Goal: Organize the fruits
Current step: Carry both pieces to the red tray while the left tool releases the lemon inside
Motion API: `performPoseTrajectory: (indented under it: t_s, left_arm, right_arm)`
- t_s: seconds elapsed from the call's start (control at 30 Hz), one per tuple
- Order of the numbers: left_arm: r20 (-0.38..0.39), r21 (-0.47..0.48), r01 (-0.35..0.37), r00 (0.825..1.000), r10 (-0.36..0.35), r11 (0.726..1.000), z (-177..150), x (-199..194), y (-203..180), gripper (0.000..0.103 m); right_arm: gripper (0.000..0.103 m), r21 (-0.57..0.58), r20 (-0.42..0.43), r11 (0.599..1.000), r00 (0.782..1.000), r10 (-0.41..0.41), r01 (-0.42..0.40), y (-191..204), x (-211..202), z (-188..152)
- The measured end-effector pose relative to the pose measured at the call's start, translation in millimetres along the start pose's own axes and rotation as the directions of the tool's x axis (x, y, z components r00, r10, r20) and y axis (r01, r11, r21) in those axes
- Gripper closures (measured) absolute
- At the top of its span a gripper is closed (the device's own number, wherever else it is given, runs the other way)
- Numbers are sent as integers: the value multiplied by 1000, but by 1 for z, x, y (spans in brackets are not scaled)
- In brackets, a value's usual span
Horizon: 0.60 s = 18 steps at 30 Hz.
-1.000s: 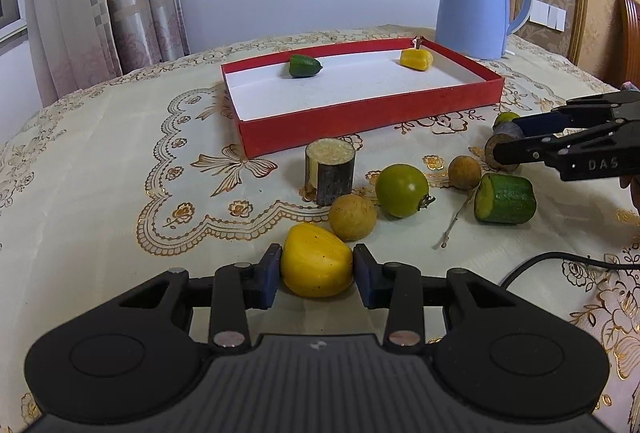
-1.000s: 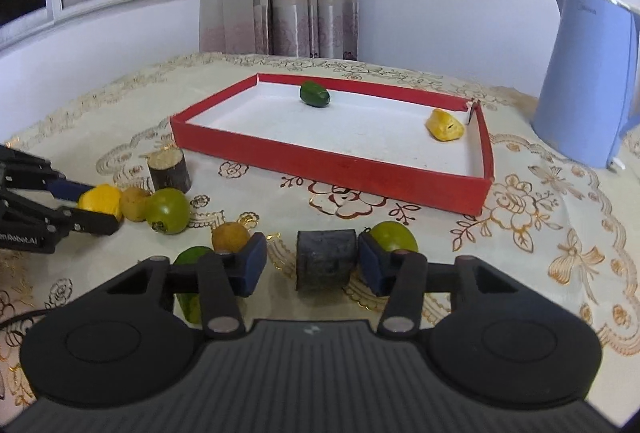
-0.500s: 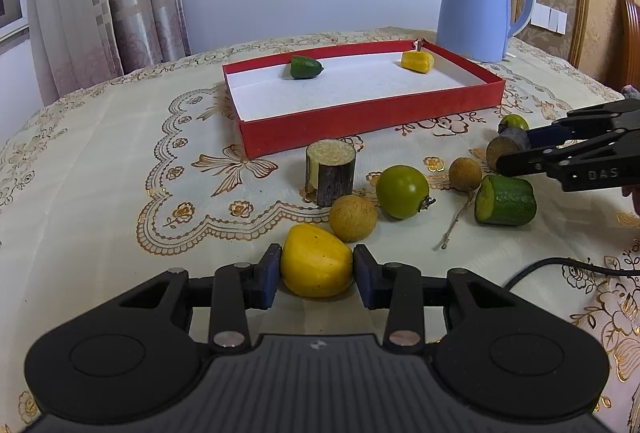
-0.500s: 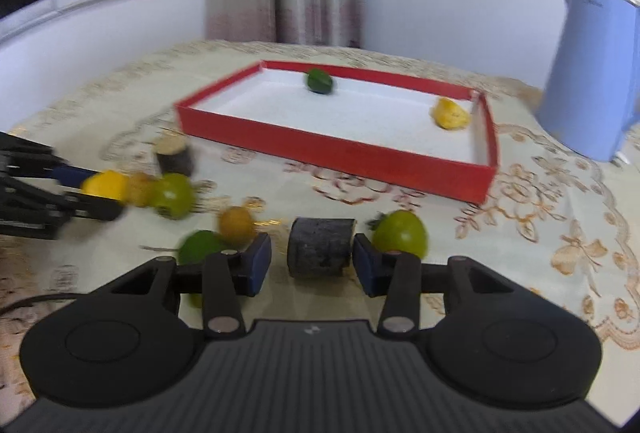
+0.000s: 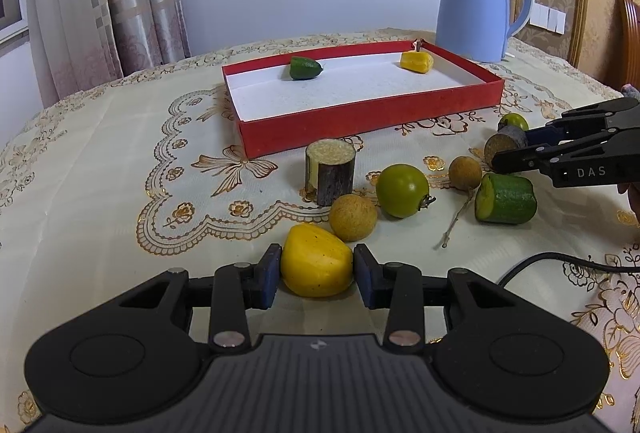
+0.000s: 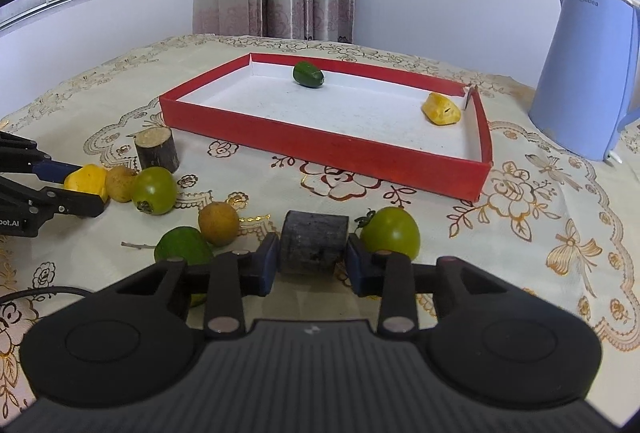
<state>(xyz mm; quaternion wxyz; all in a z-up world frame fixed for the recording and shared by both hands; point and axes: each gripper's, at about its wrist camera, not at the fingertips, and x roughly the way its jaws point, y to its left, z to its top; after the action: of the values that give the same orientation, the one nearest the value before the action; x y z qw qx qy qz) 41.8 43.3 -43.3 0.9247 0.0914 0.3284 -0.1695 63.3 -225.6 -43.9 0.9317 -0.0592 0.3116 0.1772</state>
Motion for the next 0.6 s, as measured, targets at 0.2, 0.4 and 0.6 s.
performPoseTrajectory:
  t_s: [0.2,0.4,0.6]
  left_arm:
    - [-8,-13,12,1000,-12,1000,2,2,2,65]
    - [-5,-19,7,1000,-7,1000,2,1,1,66]
    - [10,-18,9,1000,-9,1000,4,-5,-2,66]
  right_arm:
    - [71,-1,16,1000,1000,-3,3,1,-7,0]
    - [71,0,47,1000,999,-16,16,0,-22,1]
    - [71,7,61,1000,998,-13,12,-2,-28,0]
